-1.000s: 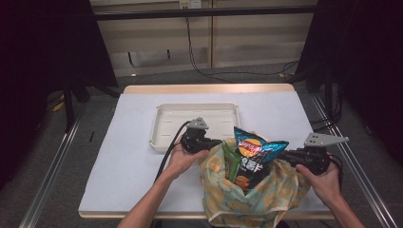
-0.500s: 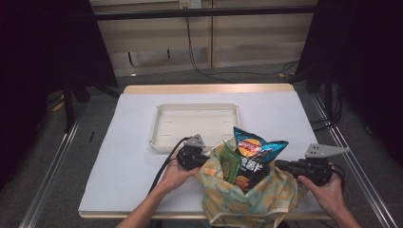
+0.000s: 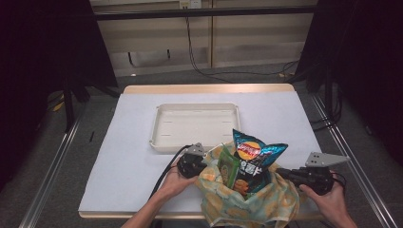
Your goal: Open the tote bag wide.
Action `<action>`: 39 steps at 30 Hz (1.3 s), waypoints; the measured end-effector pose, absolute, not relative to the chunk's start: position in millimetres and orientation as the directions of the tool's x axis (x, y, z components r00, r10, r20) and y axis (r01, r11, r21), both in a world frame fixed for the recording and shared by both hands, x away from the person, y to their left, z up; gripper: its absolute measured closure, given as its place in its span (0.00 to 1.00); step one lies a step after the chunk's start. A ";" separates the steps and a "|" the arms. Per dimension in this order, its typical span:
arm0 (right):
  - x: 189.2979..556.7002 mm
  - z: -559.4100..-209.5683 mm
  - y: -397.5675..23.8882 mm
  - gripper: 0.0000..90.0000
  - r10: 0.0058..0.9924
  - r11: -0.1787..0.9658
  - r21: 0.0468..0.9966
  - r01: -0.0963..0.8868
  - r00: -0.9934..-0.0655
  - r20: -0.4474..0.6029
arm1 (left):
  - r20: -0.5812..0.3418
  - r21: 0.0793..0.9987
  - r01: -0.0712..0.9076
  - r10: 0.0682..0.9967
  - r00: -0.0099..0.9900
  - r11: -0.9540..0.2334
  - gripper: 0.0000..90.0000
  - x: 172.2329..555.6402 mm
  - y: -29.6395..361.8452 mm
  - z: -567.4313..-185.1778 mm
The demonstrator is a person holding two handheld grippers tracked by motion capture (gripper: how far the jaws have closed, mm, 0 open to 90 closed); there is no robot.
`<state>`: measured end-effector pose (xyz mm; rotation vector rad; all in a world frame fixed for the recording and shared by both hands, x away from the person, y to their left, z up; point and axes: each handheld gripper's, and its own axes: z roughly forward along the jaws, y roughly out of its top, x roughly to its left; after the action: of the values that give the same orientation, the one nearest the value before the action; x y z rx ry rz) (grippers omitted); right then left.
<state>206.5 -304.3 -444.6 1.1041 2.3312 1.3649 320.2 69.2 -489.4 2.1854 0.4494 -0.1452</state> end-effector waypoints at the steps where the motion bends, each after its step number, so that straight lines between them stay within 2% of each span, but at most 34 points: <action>1: 206.2 -444.6 -304.4 0.99 0.700 0.283 0.823 0.493 -0.692 0.174 | -0.270 0.748 0.377 0.268 0.925 -0.546 1.00 320.7 69.8 -489.6; 2: 206.2 -444.5 -304.2 0.98 0.701 0.285 0.825 0.488 -0.693 0.168 | -0.277 0.748 0.385 0.273 0.921 -0.541 1.00 321.5 70.3 -489.5; 4: 206.2 -443.5 -305.0 0.90 0.706 0.270 0.834 0.481 -0.688 0.169 | -0.273 0.761 0.384 0.278 0.921 -0.523 0.97 323.5 73.1 -487.0; 9: 202.8 -432.6 -311.8 0.72 0.730 0.206 0.868 0.451 -0.662 0.170 | -0.274 0.792 0.402 0.319 0.907 -0.459 0.83 327.2 82.3 -477.0; 13: 199.3 -429.1 -314.6 0.65 0.739 0.177 0.877 0.447 -0.649 0.181 | -0.279 0.818 0.412 0.350 0.894 -0.401 0.75 329.3 91.9 -466.3; 20: 192.1 -423.2 -314.6 0.60 0.744 0.155 0.885 0.438 -0.641 0.187 | -0.269 0.866 0.391 0.368 0.890 -0.312 0.66 331.8 106.6 -440.9; 24: 188.4 -423.6 -313.7 0.59 0.748 0.154 0.884 0.441 -0.636 0.187 | -0.273 0.900 0.360 0.324 0.906 -0.246 0.62 334.3 109.6 -421.9; 33: 187.8 -425.9 -310.8 0.56 0.738 0.162 0.887 0.433 -0.650 0.182 | -0.283 0.898 0.345 0.242 0.928 -0.272 0.49 327.2 78.5 -420.2; 39: 187.4 -426.3 -313.1 0.55 0.737 0.156 0.886 0.436 -0.649 0.190 | -0.308 0.875 0.367 0.219 0.926 -0.317 0.30 330.2 66.8 -433.6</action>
<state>187.4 -313.1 -426.3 1.1318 2.1501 1.4896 330.2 66.8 -433.6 1.9102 0.4278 -0.1565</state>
